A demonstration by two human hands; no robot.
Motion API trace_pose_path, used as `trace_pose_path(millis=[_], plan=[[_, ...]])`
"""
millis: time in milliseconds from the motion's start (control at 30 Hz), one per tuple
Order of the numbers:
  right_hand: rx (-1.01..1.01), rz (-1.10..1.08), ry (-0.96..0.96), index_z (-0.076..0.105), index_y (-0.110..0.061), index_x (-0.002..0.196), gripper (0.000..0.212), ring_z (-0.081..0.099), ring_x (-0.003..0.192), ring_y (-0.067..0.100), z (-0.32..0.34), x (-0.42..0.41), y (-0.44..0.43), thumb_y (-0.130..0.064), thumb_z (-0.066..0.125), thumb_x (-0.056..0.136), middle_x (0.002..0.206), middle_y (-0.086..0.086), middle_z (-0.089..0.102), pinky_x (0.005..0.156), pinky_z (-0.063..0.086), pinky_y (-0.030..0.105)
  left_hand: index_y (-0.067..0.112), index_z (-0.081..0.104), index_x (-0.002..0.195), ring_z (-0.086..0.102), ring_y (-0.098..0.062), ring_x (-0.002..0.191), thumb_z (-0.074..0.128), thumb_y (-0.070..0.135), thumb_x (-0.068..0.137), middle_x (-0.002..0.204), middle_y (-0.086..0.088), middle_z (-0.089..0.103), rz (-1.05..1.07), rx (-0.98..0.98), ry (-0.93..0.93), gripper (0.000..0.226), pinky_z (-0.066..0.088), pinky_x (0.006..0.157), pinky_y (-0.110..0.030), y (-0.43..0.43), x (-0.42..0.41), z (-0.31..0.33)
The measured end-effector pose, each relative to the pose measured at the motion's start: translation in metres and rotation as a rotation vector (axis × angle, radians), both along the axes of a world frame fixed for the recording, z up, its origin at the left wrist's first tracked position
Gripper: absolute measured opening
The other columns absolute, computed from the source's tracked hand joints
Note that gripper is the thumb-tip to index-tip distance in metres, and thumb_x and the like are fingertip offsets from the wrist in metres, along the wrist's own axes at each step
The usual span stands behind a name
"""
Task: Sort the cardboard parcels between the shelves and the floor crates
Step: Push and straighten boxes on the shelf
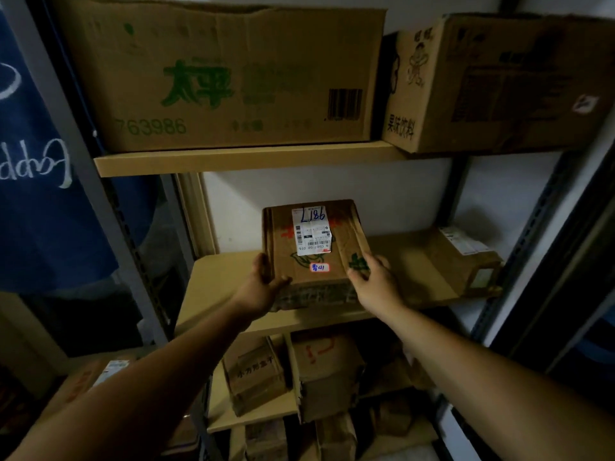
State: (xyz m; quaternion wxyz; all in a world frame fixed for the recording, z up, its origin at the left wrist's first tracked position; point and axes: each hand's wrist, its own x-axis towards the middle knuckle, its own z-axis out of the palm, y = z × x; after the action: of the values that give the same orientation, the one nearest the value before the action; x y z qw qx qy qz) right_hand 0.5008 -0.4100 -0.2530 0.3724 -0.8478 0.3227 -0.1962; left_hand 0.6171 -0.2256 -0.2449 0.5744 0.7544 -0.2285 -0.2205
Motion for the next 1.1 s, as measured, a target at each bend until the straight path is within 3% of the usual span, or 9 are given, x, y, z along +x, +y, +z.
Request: trace_pose_path(millis=[133,233,367,467,633,700,767,900,1100], plan=[[-0.04,0.016,0.094,0.03,-0.016,0.148,0.063,0.032,0.136,0.025,-0.003,-0.012,-0.041,-0.041,0.051,0.095,0.153,0.005,0.018,0.109,0.03,0.032,0.025,0.033,0.135,0.063,-0.019,0.095,0.058,0.023,0.092,0.124,0.0,0.057,-0.02,0.056,-0.085,0.05,0.058,0.074,-0.051,-0.046,-0.007,-0.005],[-0.032,0.023,0.148,0.027,-0.016,0.149,0.062,0.03,0.138,0.026,-0.008,-0.02,-0.082,-0.04,0.049,0.096,0.155,0.005,0.015,0.111,0.03,0.034,0.027,0.038,0.134,0.063,-0.018,0.098,0.053,0.024,0.094,0.124,0.003,0.059,-0.058,0.121,-0.12,0.042,0.058,0.076,-0.048,-0.089,-0.017,-0.014],[-0.056,0.007,0.218,0.027,-0.016,0.15,0.06,0.025,0.14,0.027,-0.014,-0.029,-0.131,-0.039,0.046,0.098,0.156,0.006,0.014,0.111,0.028,0.033,0.019,0.042,0.132,0.059,-0.018,0.104,0.049,0.02,0.097,0.124,0.002,0.057,-0.08,0.16,-0.107,0.036,0.053,0.072,-0.03,-0.141,-0.03,-0.025],[-0.068,-0.019,0.257,0.028,-0.018,0.149,0.059,0.026,0.139,0.028,-0.025,-0.032,-0.162,-0.041,0.045,0.098,0.155,0.007,0.015,0.111,0.028,0.036,0.017,0.041,0.132,0.055,-0.019,0.11,0.048,0.016,0.097,0.122,0.003,0.054,-0.064,0.182,-0.061,0.036,0.05,0.086,-0.035,-0.175,-0.037,-0.031],[-0.035,-0.027,0.326,0.029,-0.02,0.148,0.057,0.025,0.139,0.03,-0.046,-0.034,-0.192,-0.044,0.042,0.098,0.155,0.006,0.014,0.111,0.03,0.044,0.016,0.032,0.143,0.051,-0.026,0.121,0.047,0.02,0.098,0.139,-0.009,0.049,-0.049,0.246,-0.01,0.047,0.047,0.097,-0.043,-0.206,-0.04,-0.043],[-0.043,-0.02,0.326,0.029,-0.02,0.148,0.056,0.025,0.139,0.03,-0.051,-0.034,-0.196,-0.044,0.04,0.098,0.155,0.006,0.013,0.112,0.03,0.044,0.016,0.027,0.146,0.049,-0.026,0.124,0.045,0.021,0.099,0.142,-0.009,0.046,-0.052,0.276,-0.019,0.05,0.043,0.102,-0.04,-0.211,-0.04,-0.044],[-0.046,-0.021,0.331,0.028,-0.021,0.149,0.057,0.021,0.14,0.031,-0.051,-0.033,-0.196,-0.045,0.038,0.098,0.156,0.006,0.011,0.112,0.028,0.045,0.018,0.019,0.15,0.045,-0.027,0.128,0.043,0.024,0.1,0.146,-0.009,0.042,-0.059,0.326,-0.047,0.056,0.038,0.096,-0.03,-0.209,-0.04,-0.042],[-0.245,0.006,0.37,0.02,-0.027,0.15,0.062,-0.002,0.145,0.031,-0.04,-0.035,-0.185,-0.054,0.034,0.096,0.159,0.003,0.0,0.117,0.014,0.05,0.022,0.008,0.153,0.039,-0.031,0.133,0.046,0.037,0.097,0.153,-0.014,0.03,-0.007,0.438,-0.117,0.069,0.036,0.099,-0.032,-0.185,-0.032,-0.037],[-0.317,0.194,0.264,0.028,-0.025,0.148,0.057,0.002,0.145,0.028,-0.028,-0.019,-0.108,-0.047,0.042,0.097,0.158,0.0,0.006,0.116,0.017,0.044,0.019,0.016,0.152,0.032,-0.03,0.137,0.051,0.038,0.095,0.154,-0.013,0.027,0.122,0.495,-0.191,0.069,0.029,0.107,-0.033,-0.095,-0.014,-0.036]])
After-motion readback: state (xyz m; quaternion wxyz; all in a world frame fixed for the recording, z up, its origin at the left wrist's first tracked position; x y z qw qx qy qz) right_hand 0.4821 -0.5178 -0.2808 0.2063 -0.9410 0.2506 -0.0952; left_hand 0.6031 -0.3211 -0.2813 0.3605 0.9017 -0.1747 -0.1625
